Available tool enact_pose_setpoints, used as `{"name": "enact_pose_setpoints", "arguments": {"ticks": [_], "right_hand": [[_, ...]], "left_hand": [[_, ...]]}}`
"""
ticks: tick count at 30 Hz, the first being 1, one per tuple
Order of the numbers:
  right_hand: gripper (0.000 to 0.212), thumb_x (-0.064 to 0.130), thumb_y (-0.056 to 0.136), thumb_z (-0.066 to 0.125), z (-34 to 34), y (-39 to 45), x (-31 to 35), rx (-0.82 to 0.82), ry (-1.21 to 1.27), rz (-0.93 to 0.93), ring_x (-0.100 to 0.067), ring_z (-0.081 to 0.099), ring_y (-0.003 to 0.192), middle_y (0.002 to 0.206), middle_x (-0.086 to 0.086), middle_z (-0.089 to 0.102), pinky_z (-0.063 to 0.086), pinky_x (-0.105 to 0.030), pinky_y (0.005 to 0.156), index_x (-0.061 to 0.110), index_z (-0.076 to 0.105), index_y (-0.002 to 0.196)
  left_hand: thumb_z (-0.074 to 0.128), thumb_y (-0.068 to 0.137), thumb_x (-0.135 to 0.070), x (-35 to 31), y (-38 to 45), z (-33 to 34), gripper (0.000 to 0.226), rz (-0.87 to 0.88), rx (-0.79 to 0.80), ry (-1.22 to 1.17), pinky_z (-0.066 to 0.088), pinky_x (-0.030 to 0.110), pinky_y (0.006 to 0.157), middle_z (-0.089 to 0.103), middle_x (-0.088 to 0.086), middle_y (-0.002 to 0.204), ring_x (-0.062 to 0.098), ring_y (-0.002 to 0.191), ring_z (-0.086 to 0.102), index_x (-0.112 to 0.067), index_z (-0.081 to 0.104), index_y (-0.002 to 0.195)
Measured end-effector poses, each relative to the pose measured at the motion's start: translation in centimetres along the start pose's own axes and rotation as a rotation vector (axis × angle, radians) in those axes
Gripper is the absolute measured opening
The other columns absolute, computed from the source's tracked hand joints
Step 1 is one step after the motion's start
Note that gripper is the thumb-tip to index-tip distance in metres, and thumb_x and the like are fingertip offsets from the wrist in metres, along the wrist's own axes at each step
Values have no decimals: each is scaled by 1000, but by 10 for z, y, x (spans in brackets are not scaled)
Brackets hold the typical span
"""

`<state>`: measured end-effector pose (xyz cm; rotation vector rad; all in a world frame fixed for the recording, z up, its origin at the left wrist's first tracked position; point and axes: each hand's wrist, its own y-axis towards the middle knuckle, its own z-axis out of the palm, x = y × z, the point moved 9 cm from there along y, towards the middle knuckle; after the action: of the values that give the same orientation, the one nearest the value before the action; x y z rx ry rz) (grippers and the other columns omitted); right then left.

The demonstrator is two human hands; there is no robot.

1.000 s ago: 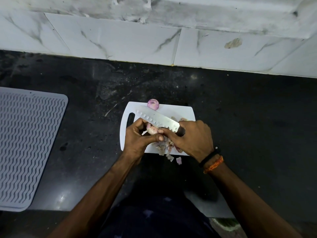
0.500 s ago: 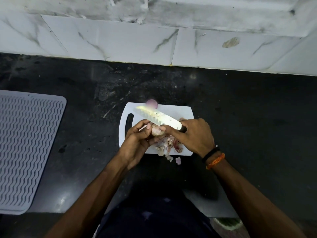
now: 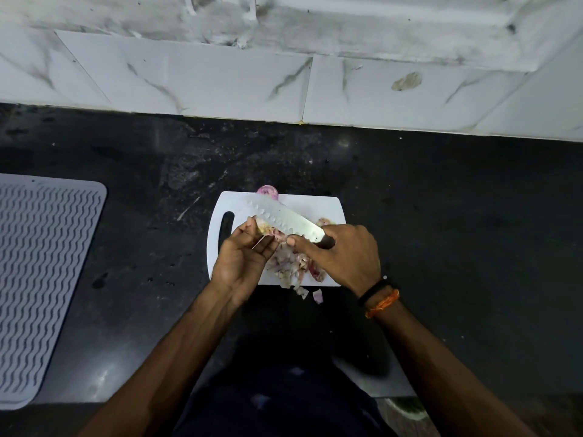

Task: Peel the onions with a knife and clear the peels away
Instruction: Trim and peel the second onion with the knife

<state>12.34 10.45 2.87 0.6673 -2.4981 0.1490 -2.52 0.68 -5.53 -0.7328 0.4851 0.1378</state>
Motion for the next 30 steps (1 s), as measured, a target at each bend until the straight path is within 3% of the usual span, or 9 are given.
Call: {"name": "enact_pose_setpoints", "arguments": {"ticks": [1, 3, 8, 13, 17, 21, 24, 27, 30], "right_hand": [[74, 91, 70, 48, 3, 1, -5, 8, -24, 21, -6, 54, 47, 74, 2, 74, 44, -28, 45, 20, 54, 48], [81, 94, 67, 43, 5, 3, -13, 25, -26, 68, -9, 63, 57, 77, 2, 75, 54, -34, 55, 17, 67, 59], [65, 84, 70, 56, 8, 6, -21, 106, 50, 127, -8, 60, 55, 59, 7, 65, 52, -36, 54, 20, 62, 62], [70, 81, 76, 51, 6, 9, -11, 108, 109, 99, -12, 59, 53, 58, 3, 63, 49, -36, 53, 14, 58, 59], [62, 70, 86, 56, 6, 10, -3, 98, 87, 57, -10, 57, 52, 56, 6, 61, 45, -31, 52, 15, 56, 58], [62, 73, 86, 53, 6, 9, 2, 92, 70, 23, -9, 56, 50, 53, 9, 57, 47, -32, 51, 16, 59, 61], [62, 75, 86, 50, 3, 7, 7, 56, 1, -5, -7, 49, 46, 48, 13, 47, 36, -25, 49, 20, 52, 57], [61, 71, 89, 50, -3, 7, 9, 20, -58, -15, -6, 41, 42, 46, 11, 40, 25, -22, 48, 22, 42, 55], [59, 63, 91, 55, -7, 7, 15, -10, -91, -59, -4, 32, 39, 44, 12, 30, 18, -20, 46, 26, 29, 53]], "left_hand": [[59, 94, -18, 1, 0, 1, 12, -8, 4, -25, 51, 39, 99, 72, 6, 92, 20, 91, 69, -12, 69, 90], [63, 89, -18, 4, 1, 0, 13, -24, 5, -81, 51, 40, 101, 70, 10, 102, 24, 101, 67, -9, 68, 97], [60, 90, -11, 10, 2, 0, 21, -58, 48, -183, 39, 49, 115, 61, 23, 132, 38, 131, 55, 1, 69, 104], [58, 85, -9, 10, 1, 4, 34, -47, 80, -156, 38, 48, 116, 67, 20, 118, 32, 113, 64, 3, 63, 117], [55, 86, -3, 9, -3, 9, 43, -28, 136, -108, 55, 37, 99, 70, 15, 116, 25, 106, 69, 0, 58, 129], [67, 80, 4, 5, -5, 12, 50, 14, 180, -77, 48, 40, 107, 68, 18, 122, 26, 111, 68, -2, 59, 129], [85, 63, 5, 2, -6, 13, 68, 55, 212, -1, 44, 41, 112, 66, 23, 123, 29, 113, 64, -6, 62, 126], [70, 70, 11, -5, -6, 11, 60, 113, 181, 84, 51, 37, 105, 67, 26, 118, 30, 105, 68, -7, 61, 126], [70, 69, 11, -8, -8, 15, 60, 153, 194, 112, 56, 33, 93, 68, 28, 116, 31, 102, 71, -7, 61, 125]]}}
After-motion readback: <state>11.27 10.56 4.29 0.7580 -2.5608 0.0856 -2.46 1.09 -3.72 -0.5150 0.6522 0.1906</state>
